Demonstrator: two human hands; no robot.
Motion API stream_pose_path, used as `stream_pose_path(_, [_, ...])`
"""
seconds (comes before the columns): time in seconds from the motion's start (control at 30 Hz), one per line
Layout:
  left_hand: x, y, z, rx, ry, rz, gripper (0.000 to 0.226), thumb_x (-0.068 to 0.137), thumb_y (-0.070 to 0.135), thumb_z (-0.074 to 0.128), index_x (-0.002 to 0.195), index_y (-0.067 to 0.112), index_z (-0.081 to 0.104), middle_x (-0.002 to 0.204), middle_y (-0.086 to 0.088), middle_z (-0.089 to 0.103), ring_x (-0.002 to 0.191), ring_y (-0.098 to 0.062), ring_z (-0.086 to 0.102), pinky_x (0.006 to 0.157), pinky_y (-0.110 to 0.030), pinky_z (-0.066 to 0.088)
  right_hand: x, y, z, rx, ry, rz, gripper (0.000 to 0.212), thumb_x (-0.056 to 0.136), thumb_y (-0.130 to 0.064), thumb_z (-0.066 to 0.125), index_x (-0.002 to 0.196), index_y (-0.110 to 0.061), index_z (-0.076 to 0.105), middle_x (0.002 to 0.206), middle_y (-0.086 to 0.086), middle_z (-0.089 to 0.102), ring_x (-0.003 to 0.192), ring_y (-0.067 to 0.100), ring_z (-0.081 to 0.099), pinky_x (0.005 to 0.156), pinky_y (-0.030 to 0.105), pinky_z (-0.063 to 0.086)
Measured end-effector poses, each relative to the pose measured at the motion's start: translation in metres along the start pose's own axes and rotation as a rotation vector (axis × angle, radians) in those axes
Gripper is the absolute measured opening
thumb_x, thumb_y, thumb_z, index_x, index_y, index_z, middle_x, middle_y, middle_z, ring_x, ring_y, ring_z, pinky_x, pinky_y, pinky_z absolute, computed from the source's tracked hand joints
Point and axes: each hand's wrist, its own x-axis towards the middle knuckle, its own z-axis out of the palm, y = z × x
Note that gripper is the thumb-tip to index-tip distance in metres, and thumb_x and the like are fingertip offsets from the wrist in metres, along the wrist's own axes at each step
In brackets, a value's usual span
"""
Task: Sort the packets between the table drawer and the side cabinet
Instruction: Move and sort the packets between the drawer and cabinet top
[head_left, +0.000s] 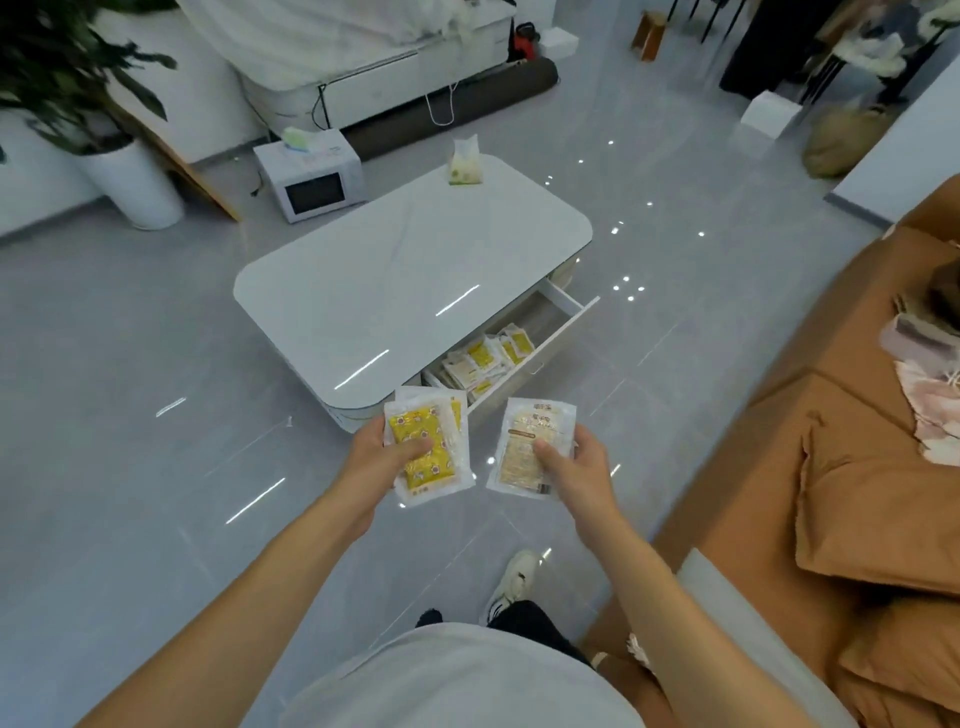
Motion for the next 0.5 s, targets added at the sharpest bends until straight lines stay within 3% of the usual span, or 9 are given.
stream_pose_path(0.17, [0.061, 0.04, 0.034, -0.068, 0.163, -0.026, 0.031, 0.089, 0.004, 0.073, 0.115, 0.02, 0.065, 0.104, 0.0, 0.077, 0.094, -0.02, 0.075, 0.07, -0.03, 0.059, 0.097, -0.035, -0.006, -0.02, -0.13, 0.029, 0.023, 0.098, -0.014, 0.066, 0.119, -0.022, 0.066, 0.109, -0.002, 0.076, 0.096, 0.016, 0.075, 0.078, 0.038, 0.064])
stream_pose_path(0.33, [0.117, 0.061, 0.053, -0.087, 0.229, -0.079, 0.035, 0.089, 0.008, 0.074, 0.12, 0.021, 0.064, 0.106, 0.002, 0.076, 0.097, -0.019, 0.074, 0.081, -0.037, 0.06, 0.185, -0.066, -0.006, -0.081, -0.192, 0.046, 0.029, 0.097, -0.016, 0.067, 0.126, -0.02, 0.063, 0.112, -0.003, 0.074, 0.098, 0.015, 0.075, 0.073, 0.03, 0.063])
stream_pose_path(0.5, [0.188, 0.071, 0.059, -0.108, 0.262, -0.118, 0.03, 0.09, 0.006, 0.073, 0.113, 0.024, 0.066, 0.103, 0.004, 0.076, 0.096, -0.018, 0.074, 0.079, -0.035, 0.06, 0.267, -0.076, 0.01, -0.126, -0.208, 0.08, 0.027, 0.097, -0.016, 0.067, 0.123, -0.022, 0.063, 0.113, -0.003, 0.074, 0.097, 0.014, 0.074, 0.069, 0.025, 0.061])
